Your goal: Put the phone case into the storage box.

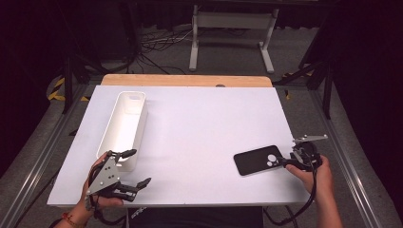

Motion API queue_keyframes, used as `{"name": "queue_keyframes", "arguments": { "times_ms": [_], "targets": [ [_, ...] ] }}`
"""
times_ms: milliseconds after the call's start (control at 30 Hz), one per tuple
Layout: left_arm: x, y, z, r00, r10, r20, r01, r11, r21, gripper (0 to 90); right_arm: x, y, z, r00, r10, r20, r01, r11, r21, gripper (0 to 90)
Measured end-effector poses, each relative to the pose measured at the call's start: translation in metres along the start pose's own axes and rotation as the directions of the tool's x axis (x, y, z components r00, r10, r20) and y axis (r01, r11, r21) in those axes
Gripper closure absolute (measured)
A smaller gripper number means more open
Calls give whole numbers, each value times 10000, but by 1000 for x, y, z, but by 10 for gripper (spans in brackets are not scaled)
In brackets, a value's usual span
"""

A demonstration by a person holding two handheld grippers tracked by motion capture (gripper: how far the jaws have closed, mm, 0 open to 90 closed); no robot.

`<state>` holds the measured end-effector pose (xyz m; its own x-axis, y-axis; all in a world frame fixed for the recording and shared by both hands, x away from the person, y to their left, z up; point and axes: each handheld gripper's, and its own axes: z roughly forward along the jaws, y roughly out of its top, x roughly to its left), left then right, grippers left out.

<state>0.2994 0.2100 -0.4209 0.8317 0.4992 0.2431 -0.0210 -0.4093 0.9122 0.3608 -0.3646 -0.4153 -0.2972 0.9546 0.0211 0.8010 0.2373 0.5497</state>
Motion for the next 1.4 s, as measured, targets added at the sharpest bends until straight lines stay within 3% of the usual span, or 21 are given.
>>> {"name": "queue_keyframes", "arguments": {
  "times_ms": [100,567,733,867,1033,1167,1400],
  "targets": [
    [0,0,0,10000,-49,-6,49,10000,14,62,-3,-2,2,9998,186,61,-185,9996,-229,507],
    [0,-1,2,10000,63,14,-63,9998,180,63,-8,-6,15,9988,440,221,-435,9989,-195,560],
    [0,-1,1,10000,50,20,-51,9998,193,66,-3,-5,16,9982,65,601,-55,9999,-164,618],
    [0,-1,1,10000,4,-24,-4,9998,223,67,2,-5,17,9970,-396,666,411,9989,-217,724],
    [-1,-1,3,10000,0,54,-1,9996,280,67,7,-6,17,9962,-521,696,539,9982,-245,819],
    [-1,-1,3,9999,106,54,-107,9993,354,67,14,-6,18,9925,-484,1125,516,9984,-252,832],
    [-2,-1,4,9999,120,86,-124,9990,436,69,12,-10,18,9951,-123,977,178,9983,-560,849]
  ]
}}
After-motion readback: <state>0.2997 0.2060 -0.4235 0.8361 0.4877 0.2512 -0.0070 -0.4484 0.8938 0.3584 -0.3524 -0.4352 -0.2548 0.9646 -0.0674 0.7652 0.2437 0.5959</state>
